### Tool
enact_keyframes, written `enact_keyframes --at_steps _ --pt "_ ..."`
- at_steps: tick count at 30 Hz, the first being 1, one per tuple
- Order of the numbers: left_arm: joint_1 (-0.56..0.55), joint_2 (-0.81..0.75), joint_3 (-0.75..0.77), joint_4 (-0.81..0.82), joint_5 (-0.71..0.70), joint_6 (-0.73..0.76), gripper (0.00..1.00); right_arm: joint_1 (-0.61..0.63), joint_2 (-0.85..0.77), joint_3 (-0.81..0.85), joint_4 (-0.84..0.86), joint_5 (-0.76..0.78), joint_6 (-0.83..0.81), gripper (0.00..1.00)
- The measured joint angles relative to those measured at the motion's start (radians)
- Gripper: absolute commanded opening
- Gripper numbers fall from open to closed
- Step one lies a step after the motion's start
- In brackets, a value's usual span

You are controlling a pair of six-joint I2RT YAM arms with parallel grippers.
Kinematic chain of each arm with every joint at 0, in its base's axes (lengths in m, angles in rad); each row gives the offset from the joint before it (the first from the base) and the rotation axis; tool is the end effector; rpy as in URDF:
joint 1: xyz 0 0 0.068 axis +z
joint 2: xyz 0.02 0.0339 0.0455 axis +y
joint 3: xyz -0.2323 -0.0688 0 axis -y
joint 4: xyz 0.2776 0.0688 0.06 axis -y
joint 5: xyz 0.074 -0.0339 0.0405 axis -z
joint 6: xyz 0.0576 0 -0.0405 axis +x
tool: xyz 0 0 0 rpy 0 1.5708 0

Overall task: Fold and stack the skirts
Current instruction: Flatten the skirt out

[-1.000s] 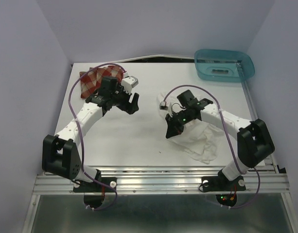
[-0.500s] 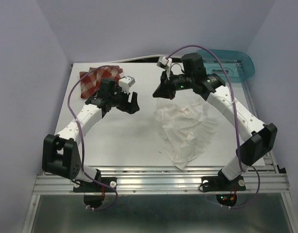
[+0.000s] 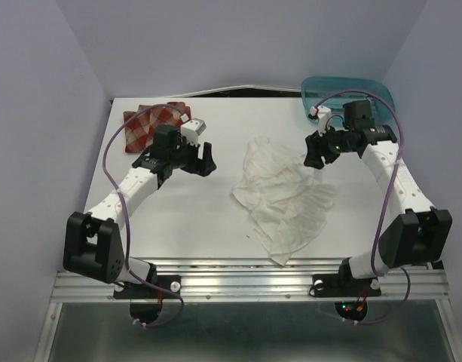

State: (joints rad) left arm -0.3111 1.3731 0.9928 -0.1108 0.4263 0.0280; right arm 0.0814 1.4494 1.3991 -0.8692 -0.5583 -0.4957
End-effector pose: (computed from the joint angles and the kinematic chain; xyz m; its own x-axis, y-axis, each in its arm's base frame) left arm 0.3411 -0.1347 0.2343 -0.4313 0.1654 -0.8869 0.6382 0.7508 -0.1702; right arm 0.3430 0.0586 0.2924 -0.5122 -0.4466 -0.7336 -0.7192 0.6899 0.0822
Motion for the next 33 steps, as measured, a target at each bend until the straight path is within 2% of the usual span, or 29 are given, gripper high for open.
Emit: enact_keyframes --at_steps 7,12,17,20,26,31,33 --pt "-0.037 0.135 0.023 0.005 0.034 -0.011 0.86 0.0 0.192 0.009 0.014 0.064 0.114 0.74" --pt "-0.048 0.149 0.067 -0.009 0.036 -0.009 0.86 -0.036 0.346 0.003 0.023 0.07 0.216 0.8" --pt "-0.047 0.134 0.072 -0.009 0.035 -0.003 0.86 -0.058 0.336 -0.06 0.037 0.114 0.269 0.86" --pt "-0.047 0.117 0.067 -0.011 0.032 0.003 0.86 -0.117 0.3 -0.099 0.038 0.112 0.271 0.91" --pt "-0.047 0.071 0.039 -0.009 0.037 0.017 0.86 -0.312 0.222 -0.16 0.005 0.042 0.219 0.91" --pt "-0.047 0.072 0.032 -0.006 0.058 0.017 0.86 -0.314 0.261 -0.221 -0.031 -0.047 0.204 0.92" --pt "-0.047 0.072 0.032 -0.006 0.061 0.017 0.86 -0.306 0.292 -0.231 -0.033 -0.064 0.203 0.86"
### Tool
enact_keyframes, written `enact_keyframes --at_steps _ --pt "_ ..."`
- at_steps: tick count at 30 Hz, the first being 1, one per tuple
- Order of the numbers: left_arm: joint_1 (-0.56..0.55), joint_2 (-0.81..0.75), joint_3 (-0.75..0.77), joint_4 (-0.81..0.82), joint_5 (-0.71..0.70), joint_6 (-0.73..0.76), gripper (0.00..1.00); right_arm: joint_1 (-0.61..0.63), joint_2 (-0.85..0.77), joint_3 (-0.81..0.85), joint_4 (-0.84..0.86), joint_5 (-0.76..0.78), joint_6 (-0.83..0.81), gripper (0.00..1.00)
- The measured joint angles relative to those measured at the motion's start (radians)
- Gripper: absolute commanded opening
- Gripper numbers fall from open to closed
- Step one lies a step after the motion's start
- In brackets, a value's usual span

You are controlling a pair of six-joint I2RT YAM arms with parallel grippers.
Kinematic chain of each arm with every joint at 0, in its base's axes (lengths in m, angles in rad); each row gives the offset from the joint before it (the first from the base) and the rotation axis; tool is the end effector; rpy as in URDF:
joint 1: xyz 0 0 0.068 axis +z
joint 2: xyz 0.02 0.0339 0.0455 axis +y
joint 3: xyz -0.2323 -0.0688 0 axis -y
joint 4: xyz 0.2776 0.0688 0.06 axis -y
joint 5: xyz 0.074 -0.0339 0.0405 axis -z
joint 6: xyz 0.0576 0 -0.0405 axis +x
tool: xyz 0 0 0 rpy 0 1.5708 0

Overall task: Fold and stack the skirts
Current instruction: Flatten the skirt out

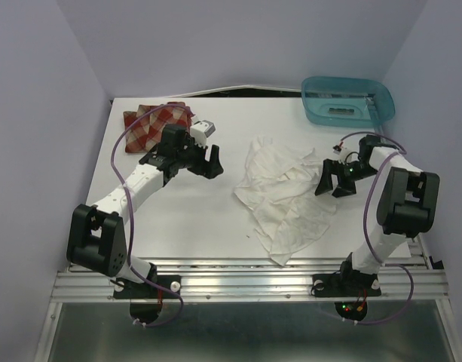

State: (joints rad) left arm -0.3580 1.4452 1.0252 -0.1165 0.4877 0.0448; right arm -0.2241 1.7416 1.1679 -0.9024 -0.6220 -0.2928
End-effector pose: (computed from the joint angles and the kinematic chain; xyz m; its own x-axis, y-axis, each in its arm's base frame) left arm 0.3429 -0.1571 0.2217 -0.4475 0.2097 -0.8694 0.7075 0.6776 -0.2008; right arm 0.3357 -0.0421 0.1219 -0.9659 -0.0204 -0.2580 -0.1587 0.8342 0.5281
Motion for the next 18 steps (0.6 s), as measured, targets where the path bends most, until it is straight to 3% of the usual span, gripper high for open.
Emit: enact_keyframes --at_steps 1,2,5,6,7,9,13,18 --pt "0.0 0.0 0.0 -0.001 0.0 0.0 0.86 0.001 0.017 -0.011 0.0 -0.005 -0.005 0.72" --pt "0.0 0.0 0.0 0.0 0.001 0.0 0.86 0.001 0.024 -0.018 0.001 -0.008 -0.006 0.72" --pt "0.0 0.0 0.0 -0.001 0.002 0.0 0.86 -0.006 0.038 -0.046 -0.003 -0.018 -0.021 0.33" --pt "0.0 0.0 0.0 -0.001 0.002 0.0 0.86 -0.013 0.039 -0.052 -0.004 -0.025 -0.023 0.33" --pt "0.0 0.0 0.0 0.0 0.002 0.0 0.85 -0.018 0.039 -0.053 -0.006 -0.029 -0.032 0.15" --pt "0.0 0.0 0.0 0.0 0.001 0.003 0.85 -0.031 0.035 -0.05 -0.014 -0.043 -0.033 0.01" --pt "0.0 0.0 0.0 0.0 0.002 0.009 0.85 -0.044 -0.024 0.011 -0.082 -0.074 -0.039 0.01" --pt "0.0 -0.001 -0.004 -0.005 0.0 0.03 0.85 0.006 -0.109 0.243 -0.113 -0.156 0.03 0.01"
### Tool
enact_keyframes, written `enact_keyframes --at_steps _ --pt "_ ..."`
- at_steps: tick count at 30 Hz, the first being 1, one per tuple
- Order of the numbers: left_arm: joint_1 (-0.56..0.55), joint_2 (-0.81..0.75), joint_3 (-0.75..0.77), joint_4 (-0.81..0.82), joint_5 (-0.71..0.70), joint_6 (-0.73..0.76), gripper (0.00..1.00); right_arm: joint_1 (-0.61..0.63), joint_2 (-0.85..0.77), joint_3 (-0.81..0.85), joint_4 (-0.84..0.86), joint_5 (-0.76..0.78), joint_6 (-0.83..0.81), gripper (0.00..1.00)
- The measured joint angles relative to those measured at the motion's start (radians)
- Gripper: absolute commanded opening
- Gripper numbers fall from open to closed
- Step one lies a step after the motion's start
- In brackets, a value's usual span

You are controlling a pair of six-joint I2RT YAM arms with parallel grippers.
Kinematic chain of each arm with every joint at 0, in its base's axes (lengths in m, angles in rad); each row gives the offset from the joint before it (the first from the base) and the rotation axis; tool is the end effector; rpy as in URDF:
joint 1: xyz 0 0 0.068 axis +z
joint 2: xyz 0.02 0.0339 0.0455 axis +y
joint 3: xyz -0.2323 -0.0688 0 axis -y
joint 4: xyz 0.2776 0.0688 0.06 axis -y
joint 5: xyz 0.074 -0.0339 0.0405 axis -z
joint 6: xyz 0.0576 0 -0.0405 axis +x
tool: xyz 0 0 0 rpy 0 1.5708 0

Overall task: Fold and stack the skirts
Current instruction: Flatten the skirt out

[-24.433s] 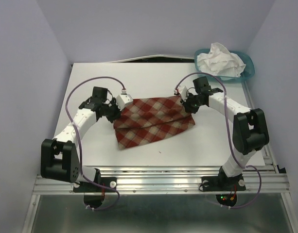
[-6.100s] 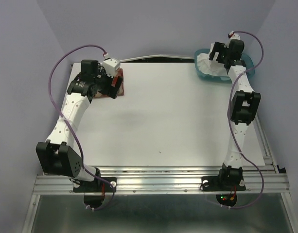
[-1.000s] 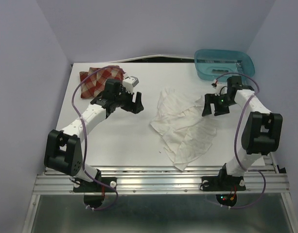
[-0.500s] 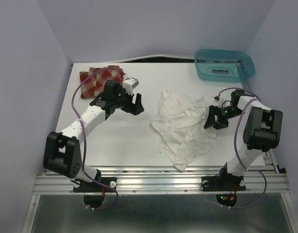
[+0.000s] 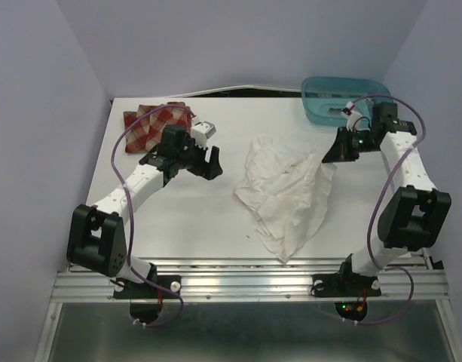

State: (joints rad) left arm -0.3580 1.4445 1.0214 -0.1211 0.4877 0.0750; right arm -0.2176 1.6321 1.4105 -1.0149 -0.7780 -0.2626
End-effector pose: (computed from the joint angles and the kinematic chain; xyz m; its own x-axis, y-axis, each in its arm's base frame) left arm 0.3421 -0.1568 0.2200 -0.4322 0.2324 -0.8713 0.7194 0.6714 -0.1778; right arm 0.3563 -0.0374 0.2342 -0.8723 0.0035 -0.4890 -0.3081 0.7726 0.5551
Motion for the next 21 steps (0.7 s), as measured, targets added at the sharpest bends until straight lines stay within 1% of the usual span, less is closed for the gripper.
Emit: enact_keyframes --at_steps 3,5,7,10,13,15,18,19,20,21 --pt "0.0 0.0 0.0 -0.003 -0.003 0.015 0.85 0.116 -0.009 0.073 0.048 -0.031 0.072 0.01" --pt "0.0 -0.001 0.0 -0.004 -0.006 0.022 0.85 0.246 0.002 0.081 0.109 -0.043 0.142 0.01" --pt "0.0 -0.005 0.0 -0.01 -0.005 0.027 0.85 0.375 0.049 0.081 0.176 -0.05 0.216 0.01" --pt "0.013 -0.023 -0.001 -0.018 0.026 0.029 0.85 0.508 0.156 0.08 0.277 -0.048 0.314 0.01" --pt "0.039 -0.074 -0.027 -0.009 0.088 0.021 0.84 0.587 0.256 0.063 0.358 -0.038 0.39 0.01" --pt "0.059 -0.113 -0.059 0.006 0.137 0.008 0.81 0.631 0.299 0.026 0.423 -0.017 0.438 0.01" --pt "0.082 -0.165 -0.111 0.047 0.219 -0.034 0.76 0.684 0.337 -0.006 0.477 0.012 0.489 0.01" --pt "0.083 -0.176 -0.129 0.06 0.248 -0.048 0.75 0.697 0.349 -0.006 0.492 0.016 0.5 0.04" --pt "0.082 -0.184 -0.146 0.075 0.271 -0.069 0.75 0.712 0.367 -0.006 0.51 0.02 0.51 0.1" --pt "0.079 -0.189 -0.159 0.087 0.283 -0.081 0.75 0.727 0.385 -0.005 0.534 0.023 0.52 0.3"
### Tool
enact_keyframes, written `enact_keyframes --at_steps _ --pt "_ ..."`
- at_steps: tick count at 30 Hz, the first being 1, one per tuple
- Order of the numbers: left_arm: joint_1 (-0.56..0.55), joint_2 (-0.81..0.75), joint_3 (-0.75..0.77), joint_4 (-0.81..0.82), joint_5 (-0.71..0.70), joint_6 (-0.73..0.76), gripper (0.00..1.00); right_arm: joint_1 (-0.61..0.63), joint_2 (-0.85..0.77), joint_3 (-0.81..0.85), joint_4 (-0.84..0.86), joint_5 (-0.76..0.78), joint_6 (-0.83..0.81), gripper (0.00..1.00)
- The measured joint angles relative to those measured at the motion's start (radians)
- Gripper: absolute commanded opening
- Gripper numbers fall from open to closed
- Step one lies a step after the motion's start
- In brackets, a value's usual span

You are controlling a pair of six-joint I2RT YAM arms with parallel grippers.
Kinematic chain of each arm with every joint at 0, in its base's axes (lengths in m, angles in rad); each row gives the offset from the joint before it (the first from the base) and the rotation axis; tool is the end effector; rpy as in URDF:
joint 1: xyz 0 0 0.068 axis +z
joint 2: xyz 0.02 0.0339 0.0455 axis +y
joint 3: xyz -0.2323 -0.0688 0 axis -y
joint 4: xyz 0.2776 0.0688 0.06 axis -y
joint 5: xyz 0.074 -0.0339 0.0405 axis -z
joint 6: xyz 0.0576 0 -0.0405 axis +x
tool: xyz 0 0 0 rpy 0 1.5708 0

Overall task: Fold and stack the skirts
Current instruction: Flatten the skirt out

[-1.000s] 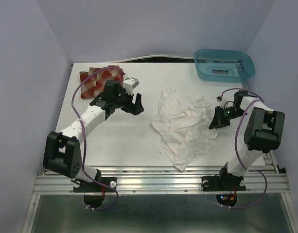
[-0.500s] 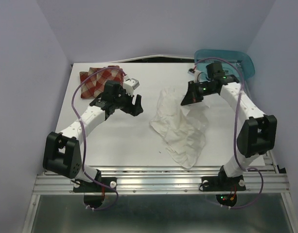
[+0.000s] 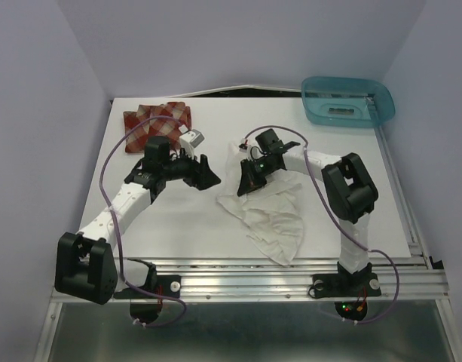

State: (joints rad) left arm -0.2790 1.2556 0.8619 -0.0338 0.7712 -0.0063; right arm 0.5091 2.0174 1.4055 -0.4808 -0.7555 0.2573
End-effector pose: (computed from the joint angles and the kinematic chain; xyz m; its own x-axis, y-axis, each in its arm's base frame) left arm 0.3084 -0.1301 0.2355 -0.4036 0.1109 -0.9082 0.8047 0.5154 -0.2947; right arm 0.3609 0.2467 0.1097 -0.9101 -0.2959 -0.2900 -0.4122 0.5761 0.7058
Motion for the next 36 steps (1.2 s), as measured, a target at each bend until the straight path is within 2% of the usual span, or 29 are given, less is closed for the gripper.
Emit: enact_keyframes --at_steps 2,3,5,8,11,15,19,24,27,29,32,33,35,36 --pt "-0.013 -0.009 -0.028 0.011 0.006 -0.019 0.77 0.018 0.033 0.002 0.017 -0.003 0.001 0.5" --pt "-0.028 -0.01 -0.036 0.011 -0.005 -0.02 0.78 0.022 0.043 0.007 0.013 -0.004 0.004 0.67" --pt "-0.06 -0.01 -0.036 0.011 -0.042 -0.011 0.79 0.022 0.058 0.024 0.006 -0.003 0.0 0.77" --pt "-0.136 -0.026 -0.036 0.011 -0.134 0.026 0.81 0.015 0.031 0.055 -0.019 0.014 -0.022 0.79" --pt "-0.222 -0.04 -0.035 0.012 -0.229 0.08 0.81 -0.029 -0.102 0.066 -0.038 0.035 -0.029 0.77" --pt "-0.306 0.0 0.026 -0.02 -0.352 0.166 0.8 -0.221 -0.318 0.066 -0.039 0.026 -0.045 0.71" --pt "-0.349 0.161 0.24 -0.066 -0.448 0.222 0.82 -0.461 -0.443 -0.008 -0.023 0.048 -0.085 0.73" --pt "-0.4 0.476 0.667 -0.142 -0.548 0.274 0.82 -0.521 -0.387 -0.264 -0.051 0.041 -0.105 0.77" --pt "-0.439 0.625 0.843 -0.177 -0.571 0.295 0.85 -0.521 -0.328 -0.372 -0.081 0.026 -0.119 0.78" --pt "-0.469 0.695 0.912 -0.225 -0.574 0.312 0.86 -0.521 -0.321 -0.431 -0.098 0.012 -0.132 0.75" --pt "-0.516 0.781 0.975 -0.28 -0.572 0.327 0.86 -0.521 -0.322 -0.462 -0.107 -0.016 -0.154 0.52" --pt "-0.528 0.806 0.989 -0.295 -0.57 0.327 0.86 -0.521 -0.322 -0.465 -0.106 -0.026 -0.163 0.36" --pt "-0.552 0.848 1.004 -0.319 -0.567 0.327 0.85 -0.521 -0.322 -0.467 -0.108 -0.043 -0.174 0.25" --pt "-0.56 0.862 1.005 -0.329 -0.569 0.327 0.78 -0.521 -0.321 -0.467 -0.11 -0.053 -0.186 0.13"
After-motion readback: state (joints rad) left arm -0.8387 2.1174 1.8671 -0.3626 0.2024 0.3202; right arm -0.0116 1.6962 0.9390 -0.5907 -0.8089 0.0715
